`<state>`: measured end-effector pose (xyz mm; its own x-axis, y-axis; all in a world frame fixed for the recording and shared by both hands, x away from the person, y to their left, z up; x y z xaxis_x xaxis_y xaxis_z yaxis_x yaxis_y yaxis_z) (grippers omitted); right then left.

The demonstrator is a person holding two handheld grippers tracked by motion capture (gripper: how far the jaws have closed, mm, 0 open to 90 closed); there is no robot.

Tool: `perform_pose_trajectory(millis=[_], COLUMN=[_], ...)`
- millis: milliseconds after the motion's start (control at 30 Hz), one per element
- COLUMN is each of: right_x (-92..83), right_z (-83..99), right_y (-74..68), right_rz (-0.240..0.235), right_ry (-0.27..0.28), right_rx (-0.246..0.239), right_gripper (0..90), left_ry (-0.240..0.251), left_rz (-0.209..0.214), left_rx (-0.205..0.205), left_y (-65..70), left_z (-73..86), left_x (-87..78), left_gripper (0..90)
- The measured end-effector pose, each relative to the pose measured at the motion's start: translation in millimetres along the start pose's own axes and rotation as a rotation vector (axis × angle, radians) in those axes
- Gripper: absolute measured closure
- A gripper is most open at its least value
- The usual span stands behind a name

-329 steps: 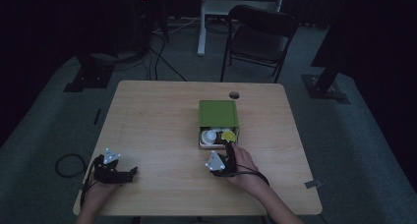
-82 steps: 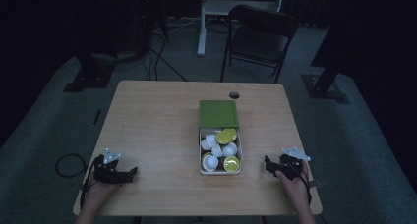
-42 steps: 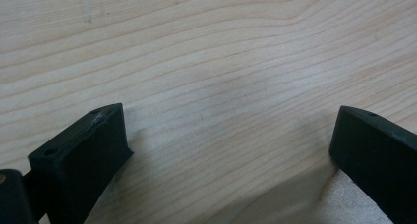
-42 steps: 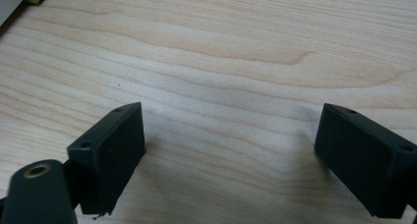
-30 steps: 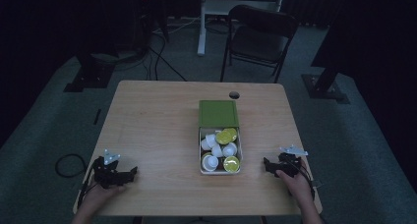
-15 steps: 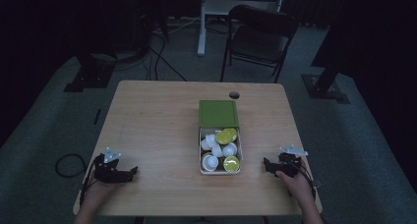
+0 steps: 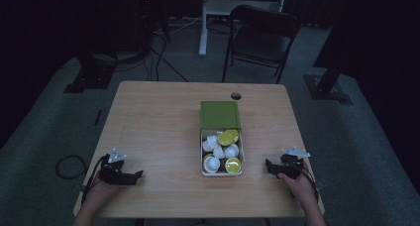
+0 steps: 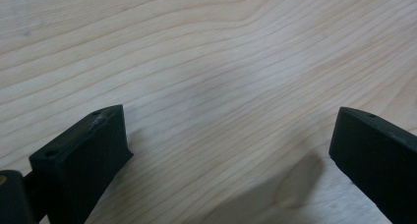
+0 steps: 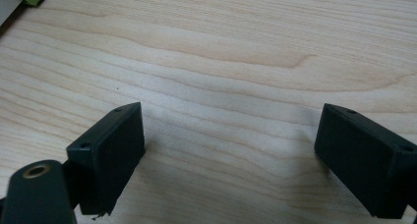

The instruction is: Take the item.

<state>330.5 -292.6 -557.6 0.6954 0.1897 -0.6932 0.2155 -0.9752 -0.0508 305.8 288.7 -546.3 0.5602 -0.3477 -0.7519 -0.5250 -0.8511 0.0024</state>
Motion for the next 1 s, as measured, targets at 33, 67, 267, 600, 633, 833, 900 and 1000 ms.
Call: perform_pose_trajectory(millis=[33, 67, 267, 600, 633, 833, 900, 1000], right_x=[0.0, 0.0, 0.0, 0.1, 0.1, 0.1, 0.1, 0.0], right_z=[0.0, 0.0, 0.0, 0.0, 0.0, 0.0, 0.0, 0.0], right_y=[0.0, 0.0, 0.0, 0.1, 0.1, 0.1, 0.1, 0.1], right_rz=[0.0, 0.0, 0.0, 0.0, 0.0, 0.0, 0.0, 0.0], right_ry=[0.0, 0.0, 0.0, 0.0, 0.0, 0.001, 0.001, 0.0], right_rx=[0.0, 0.0, 0.0, -0.001, -0.001, -0.001, -0.001, -0.001], right_gripper=[10.9, 10.9, 10.9, 10.9, 10.9, 10.9, 10.9, 10.9], left_ry=[0.001, 0.0, 0.007, 0.036, 0.042, 0.059, 0.057, 0.063], left_rz=[0.003, 0.009, 0.043, 0.079, 0.076, 0.107, 0.118, 0.133], left_rx=[0.006, 0.015, 0.052, 0.087, 0.095, 0.114, 0.133, 0.147], left_y=[1.4, 2.8, 11.2, 23.7, 25.1, 36.1, 40.6, 46.7], left_z=[-1.7, -3.4, -15.0, -37.9, -40.1, -53.8, -58.3, -65.0], left_x=[-0.3, -1.2, -4.9, -6.3, -6.0, -4.7, -3.8, -2.8], left_gripper=[1.5, 1.5, 1.7, 1.7, 1.7, 1.7, 1.7, 1.7])
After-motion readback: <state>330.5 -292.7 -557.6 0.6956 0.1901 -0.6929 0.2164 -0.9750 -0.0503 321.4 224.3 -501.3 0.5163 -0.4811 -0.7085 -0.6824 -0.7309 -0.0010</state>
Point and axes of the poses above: each handheld gripper's, and its own axes: x roughly forward along the jaws, z roughly out of its underside, y roughly to its right, the point moved 1 cm from there along x, roughly forward along the jaws, and after that the axes turned 3 degrees about x, right-handed, at the moved point
